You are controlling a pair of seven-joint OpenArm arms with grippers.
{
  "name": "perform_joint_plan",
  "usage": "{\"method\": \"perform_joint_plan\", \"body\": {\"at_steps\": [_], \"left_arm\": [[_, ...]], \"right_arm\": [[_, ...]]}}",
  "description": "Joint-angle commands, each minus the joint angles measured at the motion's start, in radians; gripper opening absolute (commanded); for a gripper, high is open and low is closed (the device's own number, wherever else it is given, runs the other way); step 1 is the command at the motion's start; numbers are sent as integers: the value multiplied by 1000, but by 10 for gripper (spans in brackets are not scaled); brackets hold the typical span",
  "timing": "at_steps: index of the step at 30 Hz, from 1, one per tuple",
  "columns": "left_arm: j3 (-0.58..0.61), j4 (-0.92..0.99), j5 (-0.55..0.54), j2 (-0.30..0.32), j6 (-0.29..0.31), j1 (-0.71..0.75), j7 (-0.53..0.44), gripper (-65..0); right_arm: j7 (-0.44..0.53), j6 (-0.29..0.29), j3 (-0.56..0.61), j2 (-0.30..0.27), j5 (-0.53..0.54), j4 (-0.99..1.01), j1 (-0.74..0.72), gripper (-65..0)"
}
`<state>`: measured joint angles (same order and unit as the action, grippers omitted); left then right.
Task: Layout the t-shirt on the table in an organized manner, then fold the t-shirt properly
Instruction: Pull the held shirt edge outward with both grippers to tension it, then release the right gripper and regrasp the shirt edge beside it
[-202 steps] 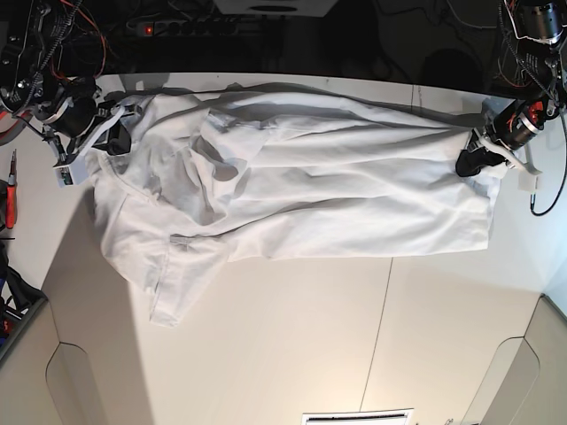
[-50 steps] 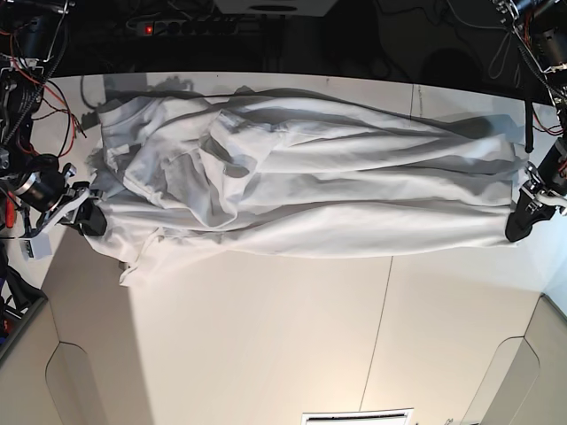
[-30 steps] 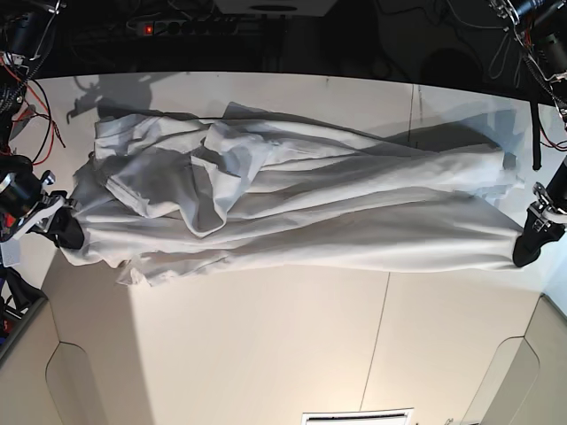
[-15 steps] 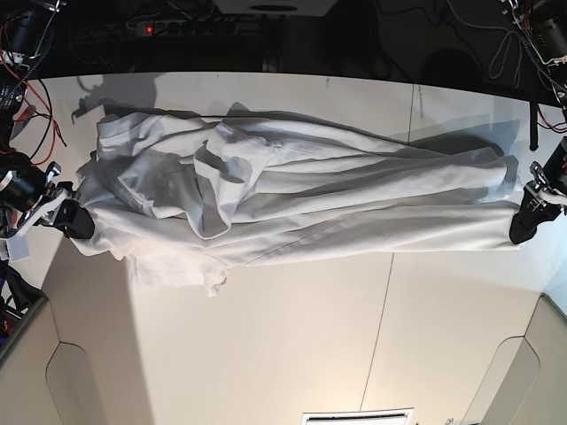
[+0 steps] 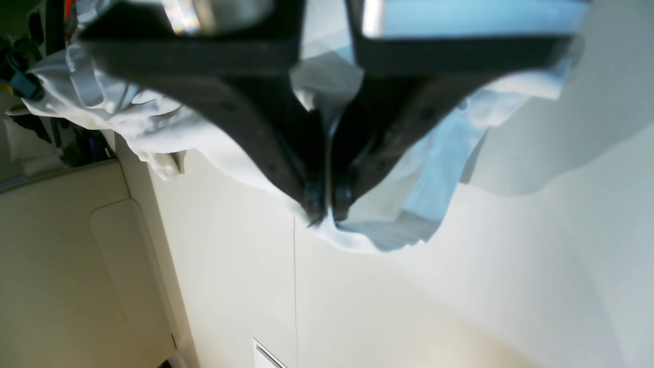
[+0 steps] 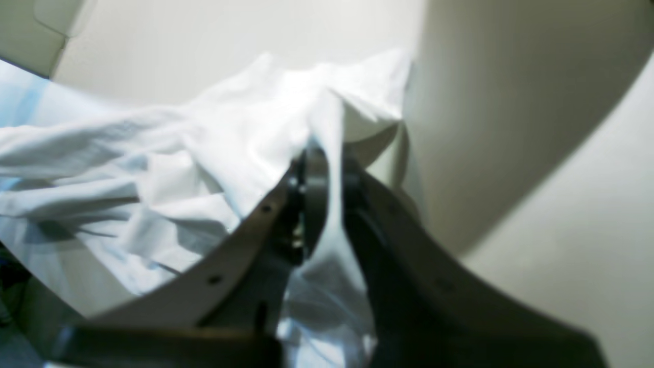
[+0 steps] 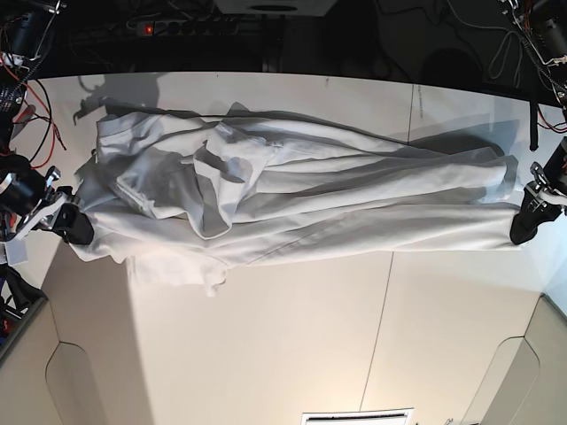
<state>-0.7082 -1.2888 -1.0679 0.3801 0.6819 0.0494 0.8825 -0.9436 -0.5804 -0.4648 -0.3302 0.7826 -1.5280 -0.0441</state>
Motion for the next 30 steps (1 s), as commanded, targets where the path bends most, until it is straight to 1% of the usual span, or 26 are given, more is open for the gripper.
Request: {"method": "perform_joint_plan", "body": {"at_steps": [1, 3, 4, 5, 9, 12, 14, 18, 20, 23, 26, 28, 29, 30], "left_arm": [[-6, -18, -26, 22, 16, -14, -26, -650], [-6, -18, -26, 22, 16, -14, -26, -650], [-6, -18, -26, 22, 16, -14, -26, -650], [-6, -18, -26, 22, 16, -14, -26, -650], [-6, -18, -26, 22, 16, -14, -26, -650], [-6, -18, -26, 22, 16, -14, -26, -650], [-6, -18, -26, 22, 16, -14, -26, -650], [-6, -18, -27, 22, 16, -14, -26, -650], [-6, -18, -26, 22, 16, -14, -26, -650], [-6, -18, -23, 22, 16, -14, -26, -650], [-6, -18, -13, 21, 16, -14, -26, -650], [-6, -18, -12, 21, 16, -14, -26, -650], [-6, -18, -12, 21, 16, -14, -26, -650], [-6, -18, -12, 21, 16, -14, -26, -650]], "right_arm": [[28, -10, -6, -18, 12, -21, -16, -619], [47, -10, -5, -16, 0, -21, -16, -433], [68, -10, -3, -16, -13, -21, -16, -372], [94, -10, -1, -16, -29, -21, -16, -347], [201, -8, 2, -16, -50, -21, -26, -346], [210, -6, 6, -16, -105, -20, -77, -346], [219, 6, 19, -16, -147, -17, -122, -346], [261, 40, 86, -16, -255, 52, -225, -346], [271, 60, 138, -16, -291, 154, -289, -347], [295, 90, 229, -16, -327, 379, -385, -347], [304, 122, 307, -10, -331, 625, -470, -346], [300, 124, 336, 1, -330, 754, -507, -347], [291, 116, 342, 8, -327, 793, -513, -347], [283, 96, 342, 16, -320, 810, -512, -347]]}}
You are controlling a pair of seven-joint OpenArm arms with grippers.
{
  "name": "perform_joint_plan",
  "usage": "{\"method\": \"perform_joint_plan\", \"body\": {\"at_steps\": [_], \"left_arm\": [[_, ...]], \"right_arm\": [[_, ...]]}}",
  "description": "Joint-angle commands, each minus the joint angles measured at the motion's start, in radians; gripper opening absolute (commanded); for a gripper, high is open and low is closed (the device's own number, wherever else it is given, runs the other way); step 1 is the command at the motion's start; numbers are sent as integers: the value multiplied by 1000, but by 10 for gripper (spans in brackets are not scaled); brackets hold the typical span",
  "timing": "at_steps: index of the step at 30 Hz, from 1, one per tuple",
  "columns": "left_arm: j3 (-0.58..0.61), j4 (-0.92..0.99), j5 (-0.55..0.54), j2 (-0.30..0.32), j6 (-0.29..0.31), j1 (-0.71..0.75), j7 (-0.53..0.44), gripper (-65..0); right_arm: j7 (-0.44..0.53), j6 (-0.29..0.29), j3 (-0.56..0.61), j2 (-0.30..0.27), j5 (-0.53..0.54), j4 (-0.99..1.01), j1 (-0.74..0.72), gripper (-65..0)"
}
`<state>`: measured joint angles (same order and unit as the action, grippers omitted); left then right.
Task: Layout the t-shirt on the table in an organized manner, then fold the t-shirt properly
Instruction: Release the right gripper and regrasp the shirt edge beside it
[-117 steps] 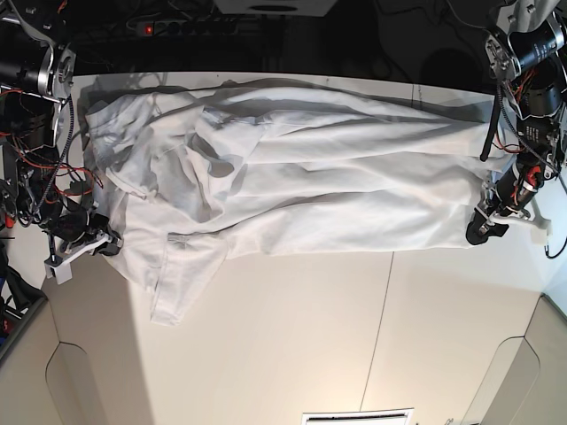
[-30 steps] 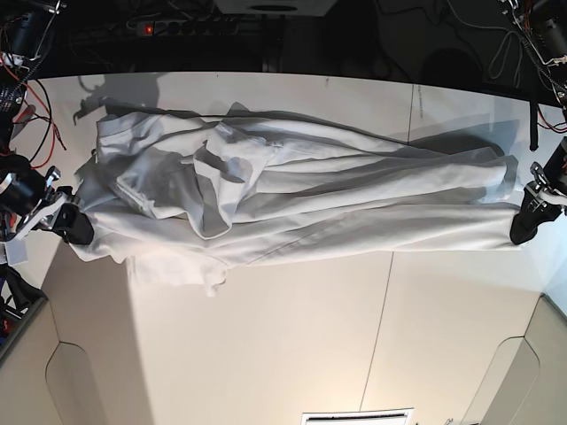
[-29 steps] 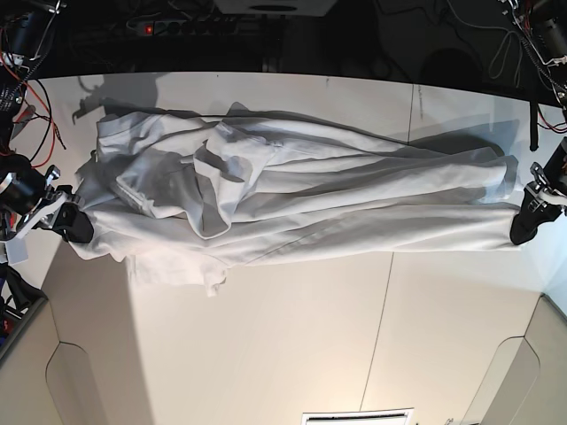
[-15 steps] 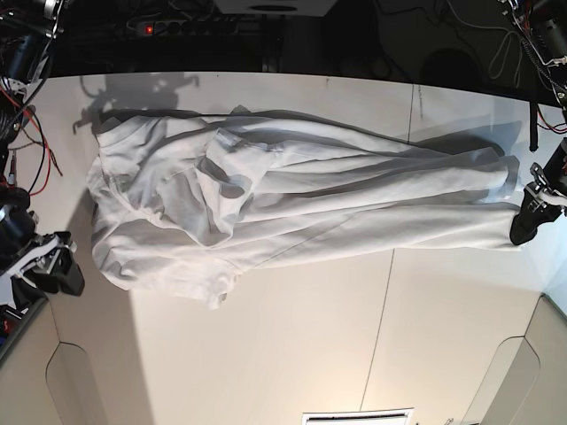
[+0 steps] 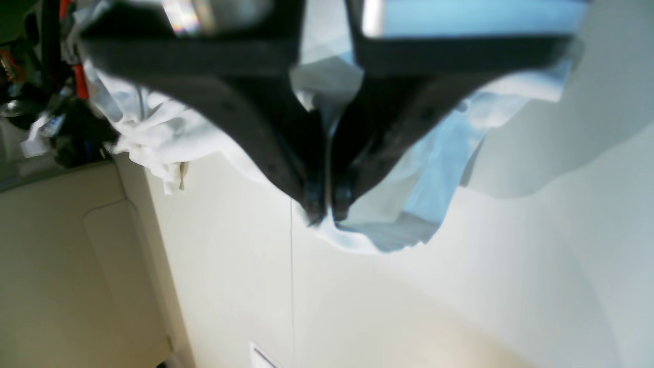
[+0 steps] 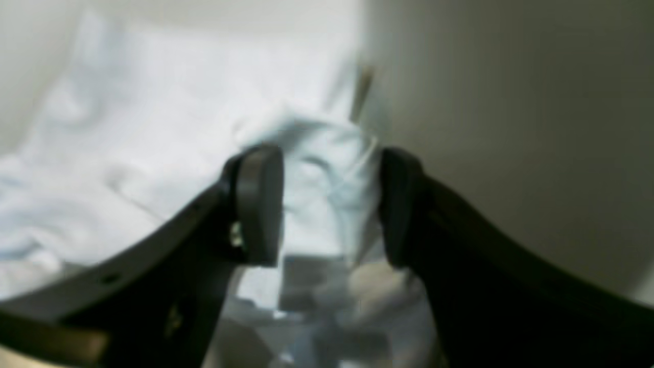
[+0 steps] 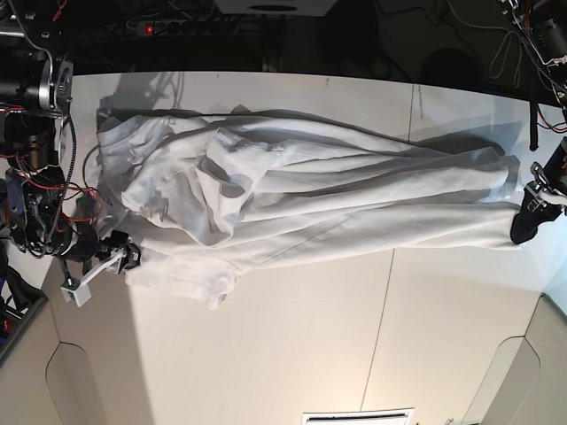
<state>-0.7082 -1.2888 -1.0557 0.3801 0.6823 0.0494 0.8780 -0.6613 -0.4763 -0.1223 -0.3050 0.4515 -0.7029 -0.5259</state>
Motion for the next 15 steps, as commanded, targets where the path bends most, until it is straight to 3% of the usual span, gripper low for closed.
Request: {"method": "perform_joint_plan", "body": {"at_steps": [1, 6, 8, 15], "left_arm": [[-6, -18, -24, 21, 16, -13, -21, -650], [-5, -18, -24, 21, 16, -13, -21, -650], [-5, -18, -24, 19, 16, -13, -20, -650], [-3, -18, -23, 19, 16, -13, -20, -650]], "right_arm": [[-14, -24, -1, -1, 28, -12, -23, -347], [-145, -83, -1, 42, 183, -15, -10, -347], [-155, -90, -1, 59, 222, -15, -11, -349], [-142, -97, -2, 90, 248, -39, -15, -548]]}}
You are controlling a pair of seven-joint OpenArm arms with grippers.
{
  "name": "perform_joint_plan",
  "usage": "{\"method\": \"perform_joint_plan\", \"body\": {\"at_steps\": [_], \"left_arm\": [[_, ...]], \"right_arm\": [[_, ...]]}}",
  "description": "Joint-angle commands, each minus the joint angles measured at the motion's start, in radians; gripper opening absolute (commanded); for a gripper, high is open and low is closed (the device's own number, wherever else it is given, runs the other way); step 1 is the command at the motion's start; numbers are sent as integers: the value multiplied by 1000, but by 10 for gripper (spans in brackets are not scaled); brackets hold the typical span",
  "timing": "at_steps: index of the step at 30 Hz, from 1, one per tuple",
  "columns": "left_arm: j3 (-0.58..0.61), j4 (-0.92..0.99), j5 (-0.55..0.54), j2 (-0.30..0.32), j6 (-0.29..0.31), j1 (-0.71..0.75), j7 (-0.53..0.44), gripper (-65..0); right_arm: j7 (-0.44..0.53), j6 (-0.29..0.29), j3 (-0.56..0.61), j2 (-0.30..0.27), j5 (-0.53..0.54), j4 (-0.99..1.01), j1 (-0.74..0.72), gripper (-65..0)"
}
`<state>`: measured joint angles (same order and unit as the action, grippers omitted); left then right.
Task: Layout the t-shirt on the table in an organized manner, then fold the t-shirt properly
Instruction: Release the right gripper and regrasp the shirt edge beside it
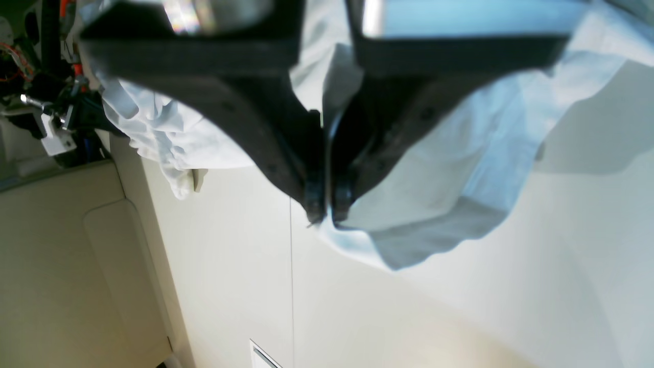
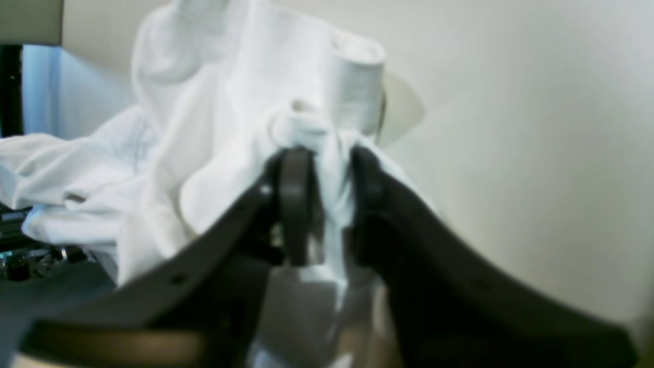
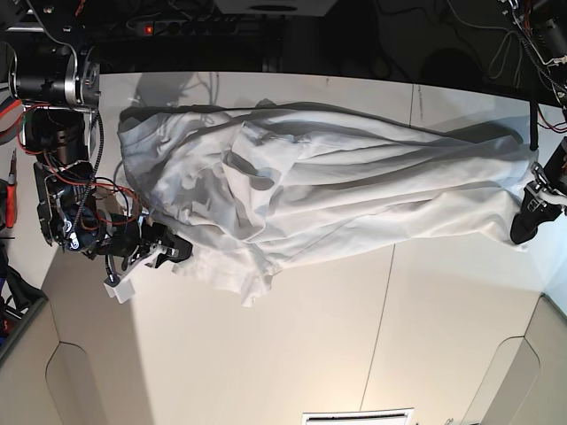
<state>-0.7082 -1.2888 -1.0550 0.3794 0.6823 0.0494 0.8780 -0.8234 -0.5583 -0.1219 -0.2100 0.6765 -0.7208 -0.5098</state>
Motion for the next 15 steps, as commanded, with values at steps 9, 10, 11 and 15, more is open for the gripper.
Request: {"method": "perform_joint_plan", "body": {"at_steps": [9, 10, 11, 15], "left_arm": [[-3, -18, -24, 19, 16, -13, -21, -650], [-3, -18, -24, 19, 16, -13, -21, -650], [-3, -18, -24, 20, 16, -13, -20, -650], [-3, -18, -24, 19, 16, -13, -21, -650]], "right_arm": [[253, -13, -2, -5, -143, -144, -51, -348], [269, -13, -2, -5, -151, -144, -63, -348], [273, -13, -2, -5, -151, -144, -77, -348], [274, -13, -2, -5, -154, -144, -123, -348]]}}
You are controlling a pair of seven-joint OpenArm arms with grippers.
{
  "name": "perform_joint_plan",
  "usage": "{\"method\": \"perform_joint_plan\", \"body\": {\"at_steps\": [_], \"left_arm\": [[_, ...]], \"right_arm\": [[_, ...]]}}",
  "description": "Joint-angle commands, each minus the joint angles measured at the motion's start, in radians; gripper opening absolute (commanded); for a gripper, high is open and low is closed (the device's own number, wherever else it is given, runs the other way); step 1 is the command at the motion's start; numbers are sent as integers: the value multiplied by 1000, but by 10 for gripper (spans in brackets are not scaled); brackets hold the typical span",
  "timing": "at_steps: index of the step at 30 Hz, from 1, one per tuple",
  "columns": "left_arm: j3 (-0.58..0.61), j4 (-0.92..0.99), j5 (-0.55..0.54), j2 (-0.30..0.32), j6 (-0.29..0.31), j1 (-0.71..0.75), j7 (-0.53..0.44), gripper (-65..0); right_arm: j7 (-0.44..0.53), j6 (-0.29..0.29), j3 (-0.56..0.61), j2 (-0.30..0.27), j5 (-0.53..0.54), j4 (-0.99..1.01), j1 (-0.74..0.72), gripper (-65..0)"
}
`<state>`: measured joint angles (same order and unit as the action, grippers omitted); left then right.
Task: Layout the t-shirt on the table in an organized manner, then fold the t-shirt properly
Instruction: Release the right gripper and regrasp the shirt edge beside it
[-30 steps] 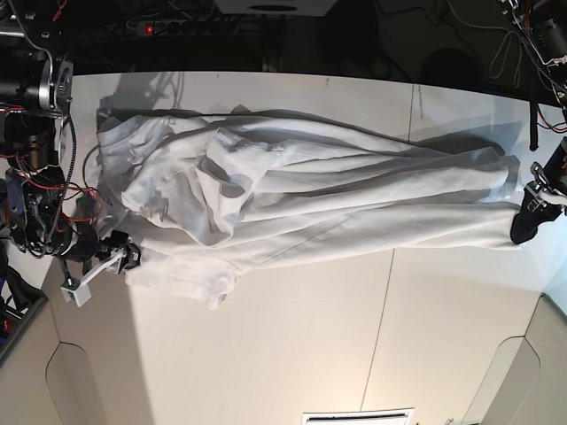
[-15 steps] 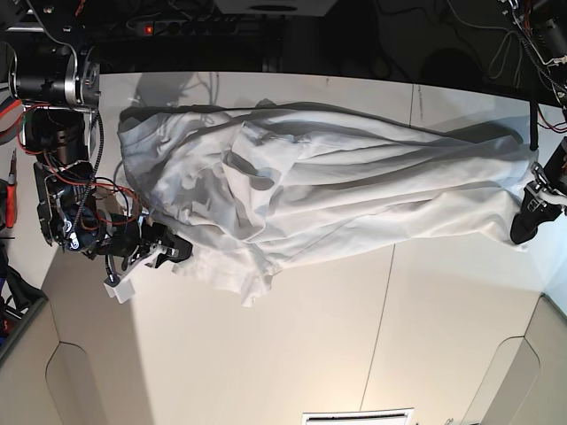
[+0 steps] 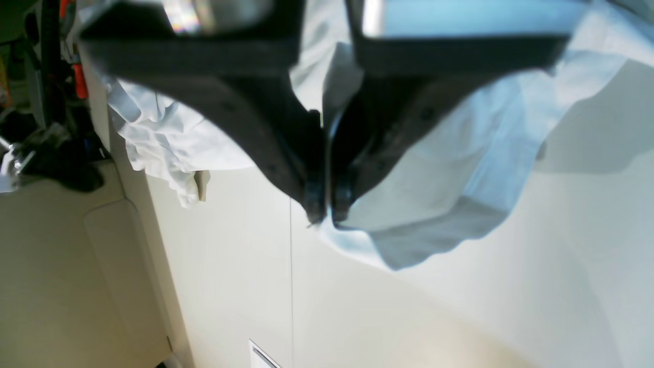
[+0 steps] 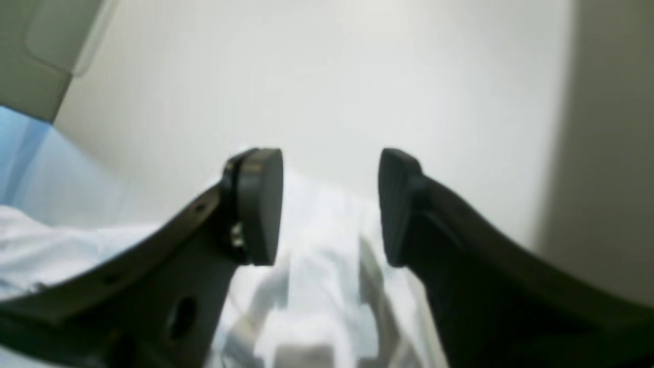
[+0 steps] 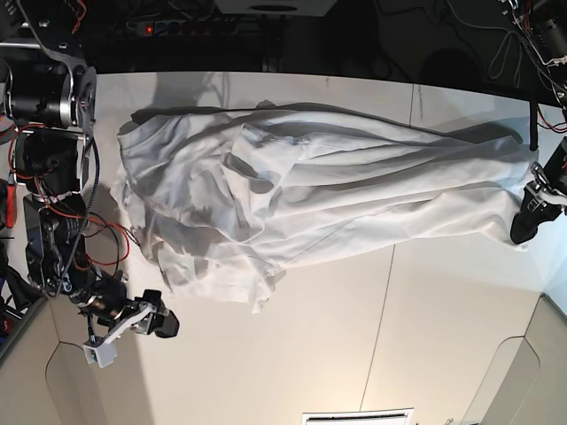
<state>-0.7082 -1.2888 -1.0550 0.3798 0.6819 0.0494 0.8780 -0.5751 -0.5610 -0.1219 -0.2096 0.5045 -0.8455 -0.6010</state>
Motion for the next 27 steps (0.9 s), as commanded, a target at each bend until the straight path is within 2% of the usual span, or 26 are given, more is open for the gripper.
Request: {"method": "perform_joint_plan", "body": {"at_steps": [1, 3, 7, 9, 14, 21, 22, 23, 26, 27], "left_arm": [[-3, -18, -24, 19, 16, -13, -21, -650], [-3, -18, -24, 19, 16, -13, -20, -650], [-3, -18, -25, 19, 16, -14, -21, -650], [-3, -18, -25, 19, 16, -16, -21, -650], [-3, -18, -25, 19, 16, -16, -21, -650], [-3, -18, -26, 19, 16, -16, -21, -650], [-3, -18, -26, 19, 16, -16, -21, -650], [-3, -18, -26, 19, 16, -16, -21, -650], [-3, -18, -25, 19, 16, -16, -21, -650], [-3, -18, -24, 19, 16, -16, -20, -650]], "right_arm": [[25, -7, -2, -5, 16, -19, -39, -348], [25, -1, -2, -5, 10, -19, -50, -348], [26, 43, -2, 11, -115, -12, -52, -348], [27, 45, -2, 17, -150, 11, -50, -348], [28, 45, -1, 30, -149, 109, -50, -348], [78, 41, -1, 56, -149, 201, -49, -350], [85, 40, -1, 61, -148, 201, -50, -362], [91, 34, -1, 64, -142, 201, -50, -402], [97, 10, -1, 67, -105, 201, -50, -650], [96, 11, -1, 66, -100, 201, -50, -650]]}}
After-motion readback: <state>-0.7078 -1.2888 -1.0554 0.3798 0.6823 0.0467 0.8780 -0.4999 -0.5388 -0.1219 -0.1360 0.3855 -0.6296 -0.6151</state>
